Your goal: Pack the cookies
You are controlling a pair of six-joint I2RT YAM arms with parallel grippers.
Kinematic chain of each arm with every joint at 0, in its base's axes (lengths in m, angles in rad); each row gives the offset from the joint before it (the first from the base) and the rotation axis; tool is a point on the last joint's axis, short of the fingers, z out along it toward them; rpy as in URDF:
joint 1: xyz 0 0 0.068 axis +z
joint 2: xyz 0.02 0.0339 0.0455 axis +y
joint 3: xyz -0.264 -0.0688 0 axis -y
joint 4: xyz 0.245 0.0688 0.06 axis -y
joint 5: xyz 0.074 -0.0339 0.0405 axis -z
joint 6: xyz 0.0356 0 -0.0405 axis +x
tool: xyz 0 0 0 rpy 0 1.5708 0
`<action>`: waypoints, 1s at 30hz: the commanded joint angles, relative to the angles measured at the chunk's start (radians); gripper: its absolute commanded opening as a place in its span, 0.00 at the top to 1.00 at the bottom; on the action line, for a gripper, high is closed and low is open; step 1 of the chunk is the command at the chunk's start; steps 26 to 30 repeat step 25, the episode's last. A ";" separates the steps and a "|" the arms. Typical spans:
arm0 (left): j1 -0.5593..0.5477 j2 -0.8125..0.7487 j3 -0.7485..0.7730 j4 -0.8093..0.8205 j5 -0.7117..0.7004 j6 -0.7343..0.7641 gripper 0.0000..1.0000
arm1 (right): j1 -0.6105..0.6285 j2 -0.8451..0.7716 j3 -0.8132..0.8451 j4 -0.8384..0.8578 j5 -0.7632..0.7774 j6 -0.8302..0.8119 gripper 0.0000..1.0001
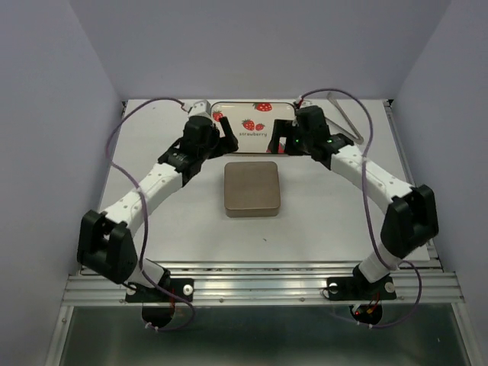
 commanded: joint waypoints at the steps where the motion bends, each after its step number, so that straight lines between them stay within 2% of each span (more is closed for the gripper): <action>1: 0.010 -0.234 0.145 -0.122 -0.265 0.042 0.01 | -0.037 -0.265 0.005 0.035 0.323 0.028 0.00; 4: 0.016 -0.326 0.128 -0.213 -0.428 0.024 0.01 | -0.037 -0.360 -0.085 0.042 0.483 0.025 0.00; 7: 0.020 -0.419 0.032 -0.218 -0.572 -0.048 0.01 | -0.037 -0.475 -0.203 0.037 0.716 0.040 0.00; 10: 0.024 -0.453 -0.046 -0.202 -0.635 -0.096 0.01 | -0.037 -0.576 -0.336 0.028 0.790 0.089 0.00; 16: 0.024 -0.435 -0.070 -0.204 -0.598 -0.133 0.01 | -0.037 -0.694 -0.493 0.055 0.790 0.158 0.00; 30: 0.024 -0.443 -0.062 -0.166 -0.565 -0.102 0.01 | -0.037 -0.659 -0.493 0.055 0.715 0.172 0.00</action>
